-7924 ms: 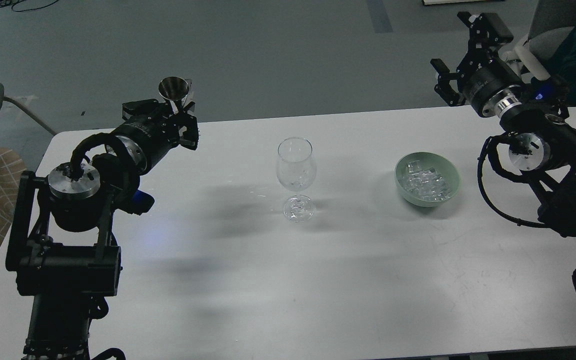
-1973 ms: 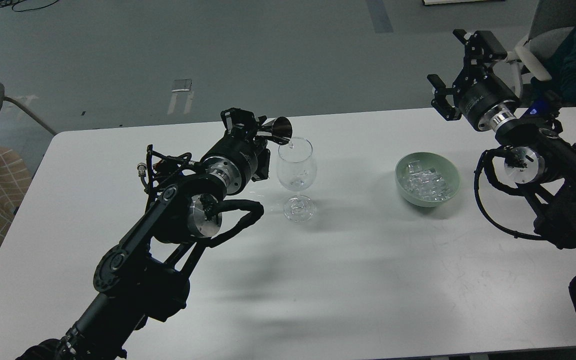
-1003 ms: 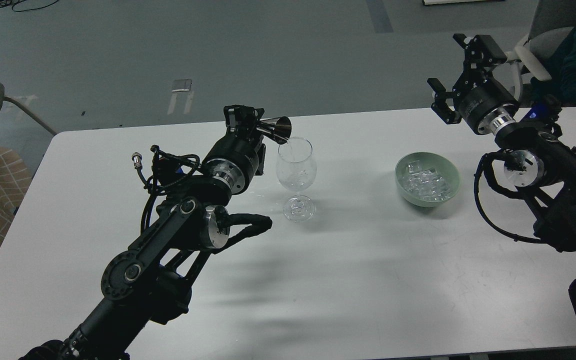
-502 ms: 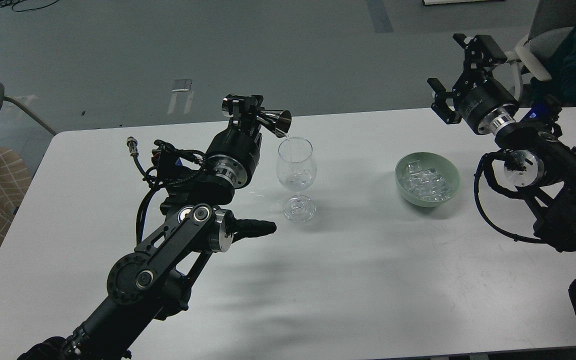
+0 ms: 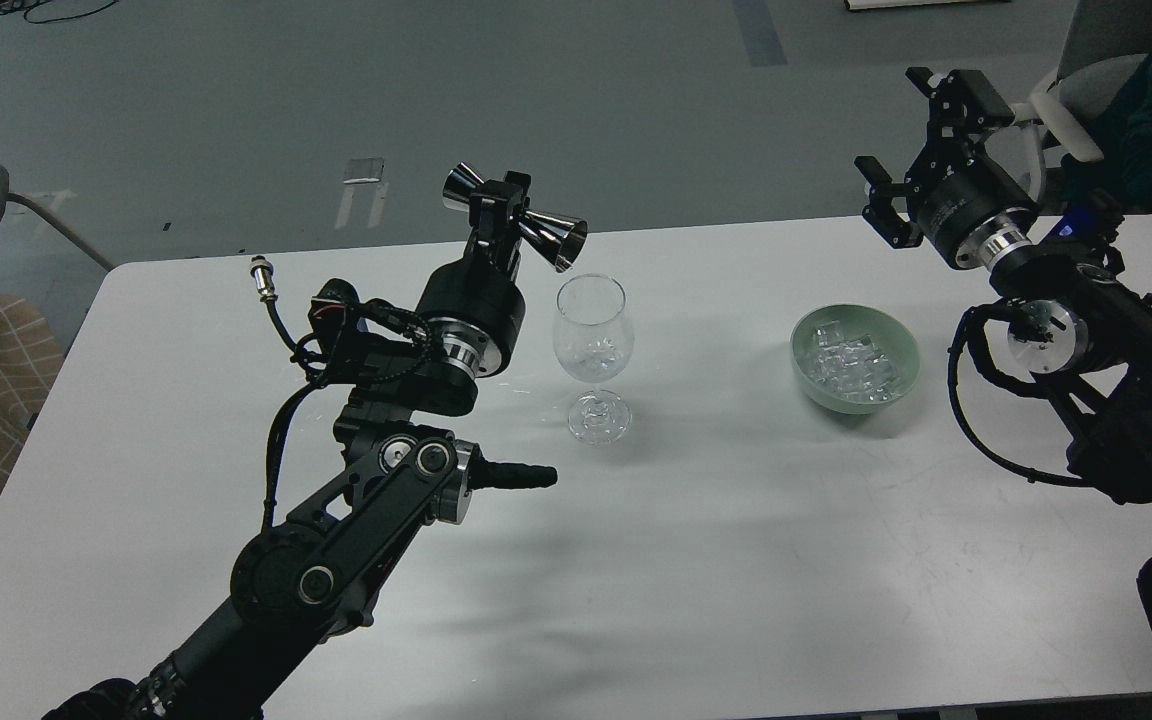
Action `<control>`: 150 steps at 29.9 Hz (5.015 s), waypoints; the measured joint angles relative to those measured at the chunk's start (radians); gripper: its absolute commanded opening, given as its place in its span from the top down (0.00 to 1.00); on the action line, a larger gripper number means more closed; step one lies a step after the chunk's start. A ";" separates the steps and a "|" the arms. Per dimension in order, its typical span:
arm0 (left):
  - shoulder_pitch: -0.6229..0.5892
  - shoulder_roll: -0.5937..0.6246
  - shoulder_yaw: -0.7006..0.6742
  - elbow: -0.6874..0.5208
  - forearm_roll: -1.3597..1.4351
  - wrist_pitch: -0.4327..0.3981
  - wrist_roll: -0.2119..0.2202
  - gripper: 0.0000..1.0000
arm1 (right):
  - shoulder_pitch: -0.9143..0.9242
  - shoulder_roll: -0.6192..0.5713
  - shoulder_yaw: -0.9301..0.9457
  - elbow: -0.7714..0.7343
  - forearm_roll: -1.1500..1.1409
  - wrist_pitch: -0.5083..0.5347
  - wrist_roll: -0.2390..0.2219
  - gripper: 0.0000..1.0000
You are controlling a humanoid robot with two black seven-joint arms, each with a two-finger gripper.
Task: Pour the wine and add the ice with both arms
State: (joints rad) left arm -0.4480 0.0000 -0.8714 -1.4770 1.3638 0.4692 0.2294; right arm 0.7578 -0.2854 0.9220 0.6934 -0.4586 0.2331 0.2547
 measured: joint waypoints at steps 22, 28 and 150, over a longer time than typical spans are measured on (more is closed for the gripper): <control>-0.048 0.000 -0.252 -0.015 -0.431 0.020 0.168 1.00 | -0.002 0.000 -0.002 -0.001 0.000 -0.001 0.000 0.00; -0.031 0.000 -0.507 -0.017 -0.793 0.020 0.203 1.00 | -0.003 0.000 -0.002 -0.002 0.000 -0.002 0.000 0.00; 0.273 0.493 -0.951 0.163 -0.798 -0.729 -0.161 0.02 | -0.033 -0.175 -0.041 0.217 -0.266 -0.021 -0.001 0.00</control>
State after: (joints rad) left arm -0.1747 0.4935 -1.8226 -1.3144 0.5654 -0.2595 0.0679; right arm 0.7249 -0.4601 0.8810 0.9107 -0.7242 0.2124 0.2542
